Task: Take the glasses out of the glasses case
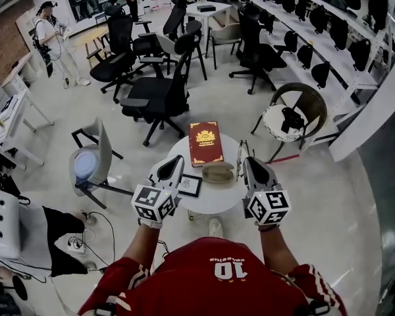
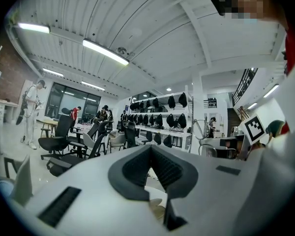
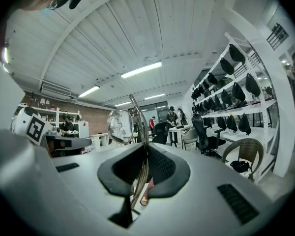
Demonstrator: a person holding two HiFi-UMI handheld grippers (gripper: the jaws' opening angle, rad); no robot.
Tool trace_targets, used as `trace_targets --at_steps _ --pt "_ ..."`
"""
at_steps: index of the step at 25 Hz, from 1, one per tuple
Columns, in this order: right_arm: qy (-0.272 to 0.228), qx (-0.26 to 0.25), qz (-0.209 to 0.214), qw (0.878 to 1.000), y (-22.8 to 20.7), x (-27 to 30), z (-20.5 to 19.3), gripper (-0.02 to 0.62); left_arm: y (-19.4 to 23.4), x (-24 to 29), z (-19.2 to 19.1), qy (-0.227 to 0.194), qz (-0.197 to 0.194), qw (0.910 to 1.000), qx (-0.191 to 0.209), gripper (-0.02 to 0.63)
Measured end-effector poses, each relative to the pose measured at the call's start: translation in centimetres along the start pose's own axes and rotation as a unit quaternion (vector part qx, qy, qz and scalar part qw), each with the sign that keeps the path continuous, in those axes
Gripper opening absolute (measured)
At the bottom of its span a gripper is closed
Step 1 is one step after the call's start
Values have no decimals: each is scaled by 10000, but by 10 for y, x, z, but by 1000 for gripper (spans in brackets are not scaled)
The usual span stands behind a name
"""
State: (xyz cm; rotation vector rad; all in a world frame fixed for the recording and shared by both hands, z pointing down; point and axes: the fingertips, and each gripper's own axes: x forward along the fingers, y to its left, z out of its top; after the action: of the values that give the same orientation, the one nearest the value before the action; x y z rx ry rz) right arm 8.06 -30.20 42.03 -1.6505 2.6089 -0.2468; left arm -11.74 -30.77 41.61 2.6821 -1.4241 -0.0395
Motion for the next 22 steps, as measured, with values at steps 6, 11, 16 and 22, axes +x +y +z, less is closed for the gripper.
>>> trace_targets --at_steps 6,11,16,22 --pt "3 8 -47 10000 -4 -3 1 35 -5 4 -1 29 -59 10000 -6 9" --pt "-15 9 -74 10000 -8 -7 1 35 -10 7 -1 41 -96 9999 7 8" --pt "-50 -40 -84 9999 -8 -10 4 35 -13 8 -2 42 -129 9999 17 9" --pt "-110 -68 -101 9999 -9 -13 9 34 -18 9 2 21 -174 9998 43 9"
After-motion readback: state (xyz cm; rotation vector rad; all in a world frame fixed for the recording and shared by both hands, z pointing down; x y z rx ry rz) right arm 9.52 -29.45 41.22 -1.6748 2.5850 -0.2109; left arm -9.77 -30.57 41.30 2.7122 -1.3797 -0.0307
